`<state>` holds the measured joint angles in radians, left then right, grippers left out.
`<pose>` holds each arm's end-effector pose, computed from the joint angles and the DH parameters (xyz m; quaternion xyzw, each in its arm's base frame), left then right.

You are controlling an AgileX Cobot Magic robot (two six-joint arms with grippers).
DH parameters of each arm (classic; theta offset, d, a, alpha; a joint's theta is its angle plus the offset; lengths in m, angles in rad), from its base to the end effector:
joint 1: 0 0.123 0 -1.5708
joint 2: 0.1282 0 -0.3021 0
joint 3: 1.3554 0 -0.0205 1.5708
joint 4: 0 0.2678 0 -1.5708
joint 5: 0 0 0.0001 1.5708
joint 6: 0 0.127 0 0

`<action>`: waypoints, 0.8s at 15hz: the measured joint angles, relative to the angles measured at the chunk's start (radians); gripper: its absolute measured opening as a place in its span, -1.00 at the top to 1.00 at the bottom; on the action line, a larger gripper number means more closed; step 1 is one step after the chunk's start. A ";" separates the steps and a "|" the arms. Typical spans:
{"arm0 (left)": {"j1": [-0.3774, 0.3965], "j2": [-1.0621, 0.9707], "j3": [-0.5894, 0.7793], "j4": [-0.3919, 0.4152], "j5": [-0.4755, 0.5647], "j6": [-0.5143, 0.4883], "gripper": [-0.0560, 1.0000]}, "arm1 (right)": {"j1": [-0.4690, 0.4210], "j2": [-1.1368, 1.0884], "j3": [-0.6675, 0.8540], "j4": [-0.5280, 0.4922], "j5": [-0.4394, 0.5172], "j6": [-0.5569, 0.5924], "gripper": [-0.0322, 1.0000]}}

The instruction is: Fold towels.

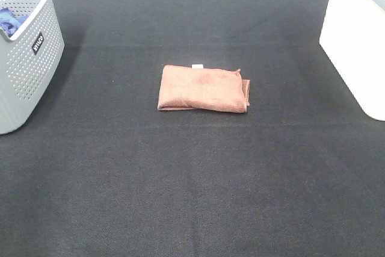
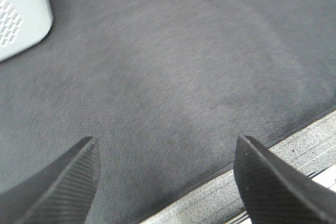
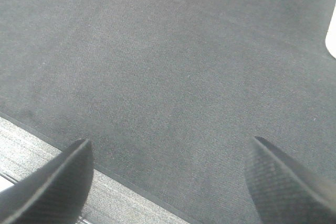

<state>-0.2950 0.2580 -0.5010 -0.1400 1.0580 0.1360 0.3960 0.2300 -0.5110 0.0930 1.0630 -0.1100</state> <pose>0.0541 -0.0326 0.2595 0.1884 0.8906 -0.1018 0.4013 0.0485 0.0314 0.2635 -0.2233 0.8766 0.1063 0.4127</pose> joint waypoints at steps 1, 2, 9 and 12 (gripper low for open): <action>0.000 -0.001 0.000 0.000 0.000 0.002 -0.41 | 0.000 0.000 0.000 0.001 0.002 0.000 -0.52; 0.000 -0.001 0.000 0.000 0.000 0.002 -0.41 | 0.000 0.000 0.000 0.001 0.002 0.000 -0.52; 0.000 -0.001 0.000 0.001 0.000 0.029 -0.41 | 0.000 0.000 0.000 0.001 0.002 0.000 -0.52; 0.000 -0.001 0.000 0.001 0.000 0.029 -0.41 | -0.023 0.000 0.000 0.004 0.002 0.000 -0.52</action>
<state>-0.2950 0.2570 -0.5010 -0.1390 1.0580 0.1650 0.3730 0.2300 -0.5110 0.0970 1.0650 -0.1100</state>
